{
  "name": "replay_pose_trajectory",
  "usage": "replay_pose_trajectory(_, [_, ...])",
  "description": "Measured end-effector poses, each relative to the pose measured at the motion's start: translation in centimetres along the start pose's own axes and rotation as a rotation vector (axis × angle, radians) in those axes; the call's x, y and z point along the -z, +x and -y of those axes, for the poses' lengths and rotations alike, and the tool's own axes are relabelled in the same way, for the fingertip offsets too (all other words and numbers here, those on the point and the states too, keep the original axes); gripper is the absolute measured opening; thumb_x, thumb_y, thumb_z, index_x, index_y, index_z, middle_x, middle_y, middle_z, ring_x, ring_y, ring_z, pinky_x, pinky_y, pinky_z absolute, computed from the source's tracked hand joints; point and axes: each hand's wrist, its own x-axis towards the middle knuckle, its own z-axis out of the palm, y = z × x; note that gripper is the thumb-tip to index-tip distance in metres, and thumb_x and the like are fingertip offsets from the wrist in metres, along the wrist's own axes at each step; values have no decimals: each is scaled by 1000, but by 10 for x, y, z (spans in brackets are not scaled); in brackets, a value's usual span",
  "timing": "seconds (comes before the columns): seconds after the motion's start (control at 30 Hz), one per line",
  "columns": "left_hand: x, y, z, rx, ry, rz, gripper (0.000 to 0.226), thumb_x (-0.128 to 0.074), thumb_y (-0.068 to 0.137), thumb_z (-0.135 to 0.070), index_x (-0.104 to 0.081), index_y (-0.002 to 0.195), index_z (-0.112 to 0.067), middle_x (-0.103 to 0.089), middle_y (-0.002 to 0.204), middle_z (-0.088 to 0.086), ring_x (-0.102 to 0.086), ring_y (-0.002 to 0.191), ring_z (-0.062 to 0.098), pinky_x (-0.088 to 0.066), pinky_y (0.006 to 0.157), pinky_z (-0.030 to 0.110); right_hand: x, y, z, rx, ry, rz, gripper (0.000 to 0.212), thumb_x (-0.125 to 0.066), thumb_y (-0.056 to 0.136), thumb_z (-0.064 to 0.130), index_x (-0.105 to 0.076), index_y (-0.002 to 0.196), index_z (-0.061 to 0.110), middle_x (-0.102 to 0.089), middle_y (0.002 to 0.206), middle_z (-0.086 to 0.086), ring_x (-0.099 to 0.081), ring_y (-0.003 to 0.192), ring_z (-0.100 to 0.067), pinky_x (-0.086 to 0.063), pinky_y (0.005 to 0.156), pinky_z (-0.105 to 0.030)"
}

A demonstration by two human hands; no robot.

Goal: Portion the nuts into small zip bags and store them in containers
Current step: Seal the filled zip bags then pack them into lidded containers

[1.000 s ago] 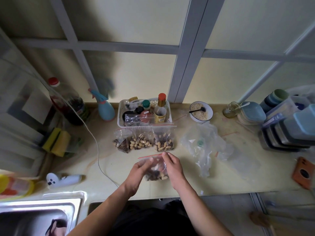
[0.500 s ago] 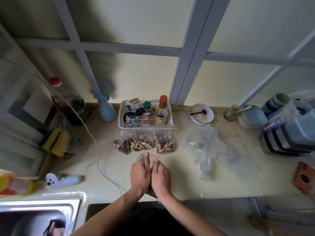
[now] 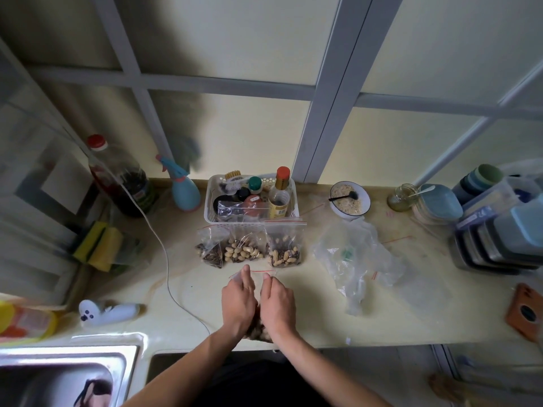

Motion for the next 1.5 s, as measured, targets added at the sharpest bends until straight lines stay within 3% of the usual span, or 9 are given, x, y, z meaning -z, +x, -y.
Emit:
replay_pose_trajectory(0.2, [-4,0,30,414,-272,403,46,-46,105,-39,-66,90,0,-75,78,12,-72,72,26,-55,67,31,-11,12,-47,-397,284,236,43,-37,106,38,-70,98,12,-74,101,-14,-68,94,-34,-52,81,-34])
replay_pose_trajectory(0.33, [3,-4,33,386,-265,627,25,-58,99,-20,-73,96,0,-73,89,6,-67,80,11,-50,74,17,-9,12,-77,-582,456,221,35,-44,106,32,-68,89,13,-74,93,-14,-69,89,-33,-52,77,-35])
replay_pose_trajectory(0.5, [-8,-2,28,396,-359,511,38,-49,105,-24,-72,97,5,-75,93,17,-68,86,24,-52,81,27,18,22,-71,-484,582,112,38,-49,106,30,-68,76,15,-70,61,1,-62,53,-7,-46,52,-20])
replay_pose_trajectory(0.63, [-17,11,19,367,-460,483,41,-44,107,-23,-68,105,10,-74,102,22,-70,93,28,-52,88,36,29,42,-59,-350,542,48,40,-50,105,36,-68,73,21,-71,66,2,-67,63,-12,-52,60,-28])
replay_pose_trajectory(0.83, [-33,32,10,447,-379,421,28,-57,100,-19,-74,98,3,-76,90,11,-68,85,20,-50,73,25,31,66,-70,-417,512,122,40,-49,104,32,-67,71,16,-71,62,1,-64,59,-14,-48,63,-28])
replay_pose_trajectory(0.97, [-46,50,-7,483,-377,401,24,-60,99,-19,-75,94,-2,-77,93,12,-71,92,27,-52,87,33,35,90,-73,-442,504,136,40,-50,104,33,-69,71,21,-68,57,2,-64,55,-10,-48,61,-28])
replay_pose_trajectory(1.1, [-55,65,-29,446,-392,385,22,-58,99,-17,-75,92,-5,-77,89,7,-70,87,18,-50,76,26,43,120,-68,-416,493,100,41,-49,104,38,-69,72,22,-70,61,0,-67,58,-15,-55,63,-34])
replay_pose_trajectory(1.3, [-62,90,-42,415,-392,320,20,-59,100,-19,-76,90,-13,-77,85,4,-68,90,23,-52,88,40,50,149,-55,-409,501,116,40,-46,106,39,-68,79,20,-70,65,-2,-64,57,-6,-47,59,-26])
replay_pose_trajectory(1.5, [-64,104,-33,437,-350,293,22,-59,99,-19,-75,89,-7,-75,83,10,-66,83,26,-52,79,39,44,158,-51,-400,456,151,38,-47,106,33,-68,79,17,-69,67,0,-62,57,-1,-39,49,-10])
